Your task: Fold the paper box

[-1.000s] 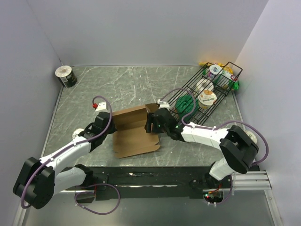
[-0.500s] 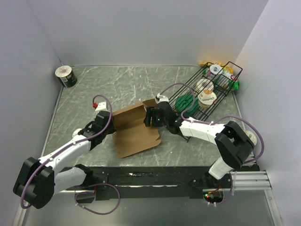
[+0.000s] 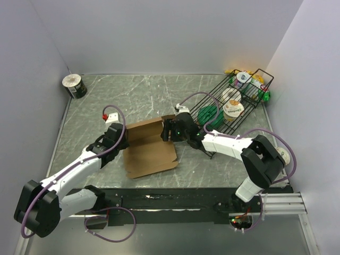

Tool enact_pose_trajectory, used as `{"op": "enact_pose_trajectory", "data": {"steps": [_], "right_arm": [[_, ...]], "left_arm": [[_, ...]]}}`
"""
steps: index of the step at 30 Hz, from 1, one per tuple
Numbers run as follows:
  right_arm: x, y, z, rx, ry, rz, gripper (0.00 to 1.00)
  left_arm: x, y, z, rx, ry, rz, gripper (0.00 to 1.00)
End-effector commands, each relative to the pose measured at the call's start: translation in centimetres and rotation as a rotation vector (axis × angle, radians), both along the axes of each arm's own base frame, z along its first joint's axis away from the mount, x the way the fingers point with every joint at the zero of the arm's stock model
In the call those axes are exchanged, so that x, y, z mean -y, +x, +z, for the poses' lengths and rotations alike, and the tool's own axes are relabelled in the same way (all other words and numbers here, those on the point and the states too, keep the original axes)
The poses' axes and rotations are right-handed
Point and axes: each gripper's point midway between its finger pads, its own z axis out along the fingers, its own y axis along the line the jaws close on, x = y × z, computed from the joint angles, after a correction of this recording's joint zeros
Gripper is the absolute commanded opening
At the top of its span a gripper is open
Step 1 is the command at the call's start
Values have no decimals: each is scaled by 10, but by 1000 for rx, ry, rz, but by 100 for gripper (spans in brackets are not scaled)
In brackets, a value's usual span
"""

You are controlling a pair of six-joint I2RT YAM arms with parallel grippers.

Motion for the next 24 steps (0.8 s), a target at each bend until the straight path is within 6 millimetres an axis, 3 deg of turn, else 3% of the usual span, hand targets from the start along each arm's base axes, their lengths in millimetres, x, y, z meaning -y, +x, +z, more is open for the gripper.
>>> {"op": "enact_pose_trajectory", "data": {"steps": [1, 8, 9, 11, 13, 14, 24], "right_arm": [[13, 25, 20, 44, 18, -48, 79], [50, 30, 10, 57, -61, -136, 79], [55, 30, 17, 74, -58, -146, 79], [74, 18, 3, 45, -114, -166, 79], [86, 13, 7, 54, -116, -193, 79], [95, 6, -2, 36, -135, -204, 79], [151, -31, -13, -2, -178, -344, 80]], "left_arm": [[-5, 11, 27, 84, -15, 45, 17], [-9, 12, 18, 63, 2, 57, 16], [-8, 12, 18, 63, 1, 53, 16], [-5, 13, 19, 65, -7, 38, 15], [-1, 13, 21, 70, -24, 19, 15], [0, 13, 21, 71, -29, 14, 15], [12, 13, 15, 60, -51, -47, 16]]}}
